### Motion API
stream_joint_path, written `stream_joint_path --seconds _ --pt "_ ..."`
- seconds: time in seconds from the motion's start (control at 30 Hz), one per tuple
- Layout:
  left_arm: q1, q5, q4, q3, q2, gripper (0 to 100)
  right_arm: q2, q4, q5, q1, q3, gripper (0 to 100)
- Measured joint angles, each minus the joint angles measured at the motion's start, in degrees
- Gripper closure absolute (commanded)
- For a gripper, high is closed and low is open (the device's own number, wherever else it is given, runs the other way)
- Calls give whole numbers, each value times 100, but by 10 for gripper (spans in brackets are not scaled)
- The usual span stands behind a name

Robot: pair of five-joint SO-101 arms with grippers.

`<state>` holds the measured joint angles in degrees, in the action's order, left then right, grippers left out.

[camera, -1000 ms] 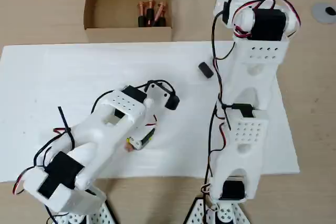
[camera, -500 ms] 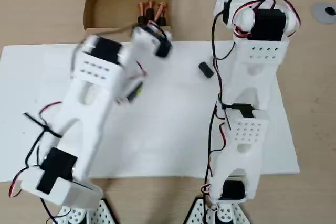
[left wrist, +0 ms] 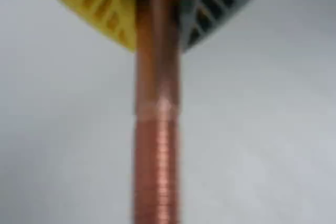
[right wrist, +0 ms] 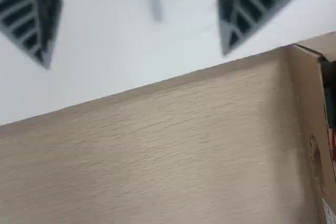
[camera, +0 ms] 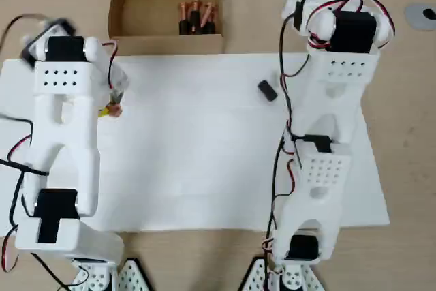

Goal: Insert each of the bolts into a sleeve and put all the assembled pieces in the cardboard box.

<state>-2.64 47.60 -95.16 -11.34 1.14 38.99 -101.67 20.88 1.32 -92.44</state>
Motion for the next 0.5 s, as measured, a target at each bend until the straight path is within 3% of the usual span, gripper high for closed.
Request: stream_joint_path --seconds 0.23,0.4,0.5 --pt "237 967 580 -158 0 991 0 0 35 9 0 749" --pt "35 2725 686 -97 26 991 0 0 35 9 0 749" --pt "35 3165 976 237 26 991 0 0 35 9 0 749"
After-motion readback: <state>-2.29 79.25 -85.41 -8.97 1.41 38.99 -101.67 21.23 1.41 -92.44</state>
